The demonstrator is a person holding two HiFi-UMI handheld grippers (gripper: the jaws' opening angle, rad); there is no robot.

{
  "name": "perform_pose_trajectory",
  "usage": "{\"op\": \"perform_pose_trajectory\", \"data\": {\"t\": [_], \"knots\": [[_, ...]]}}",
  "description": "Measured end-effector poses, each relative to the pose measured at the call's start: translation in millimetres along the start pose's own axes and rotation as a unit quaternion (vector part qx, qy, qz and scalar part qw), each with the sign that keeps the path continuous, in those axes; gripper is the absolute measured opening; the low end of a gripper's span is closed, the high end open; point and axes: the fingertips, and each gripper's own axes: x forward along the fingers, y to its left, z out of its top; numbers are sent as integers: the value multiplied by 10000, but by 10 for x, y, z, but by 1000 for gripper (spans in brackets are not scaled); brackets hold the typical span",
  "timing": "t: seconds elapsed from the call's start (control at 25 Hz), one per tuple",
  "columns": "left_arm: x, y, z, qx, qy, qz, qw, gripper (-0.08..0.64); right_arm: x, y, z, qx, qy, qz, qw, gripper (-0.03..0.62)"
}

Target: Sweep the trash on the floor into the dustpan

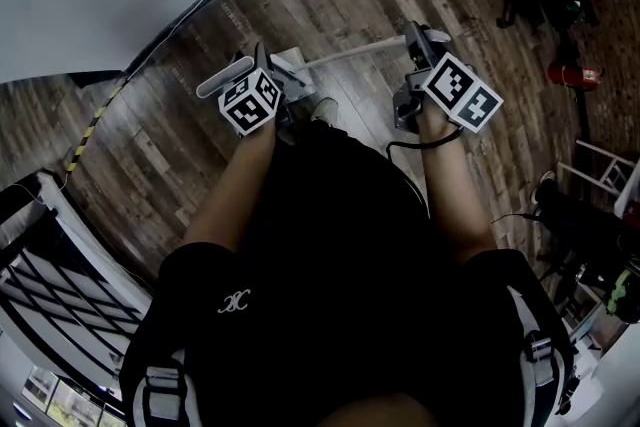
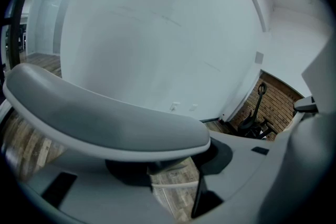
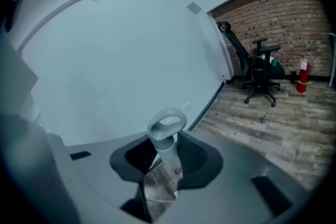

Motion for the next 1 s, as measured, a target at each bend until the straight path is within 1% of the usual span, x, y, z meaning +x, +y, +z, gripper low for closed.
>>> {"op": "perform_pose_trajectory", "data": {"t": [0.12,0.28,0.4,0.48,0.56,0.64,0.8,0.92,1.0], "knots": [[-11,40,-17,71,27,-17,10000,192,-35,49,-10,-99,-29,67,9999,123],[-21,22,-76,366,132,-54,9992,178,-143,208,80,-571,-150,306,9978,123],[-28,16,-85,472,223,-100,9986,167,-287,296,245,-872,-381,392,9947,123],[-41,70,-29,426,258,-87,9987,166,-390,337,366,-1041,-563,398,9922,123],[-76,115,57,377,276,-71,9989,163,-503,327,477,-1140,-715,364,9902,123],[-115,83,176,418,277,-106,9987,159,-625,263,599,-1174,-859,302,9889,121],[-146,-148,513,546,244,-276,9978,153,-799,124,858,-1220,-1166,180,9855,121],[-205,-408,723,767,319,-585,9948,153,-860,70,953,-1380,-1329,75,9814,120],[-290,-601,867,984,266,-796,9916,152,-905,61,963,-1646,-1395,-22,9764,114]]}}
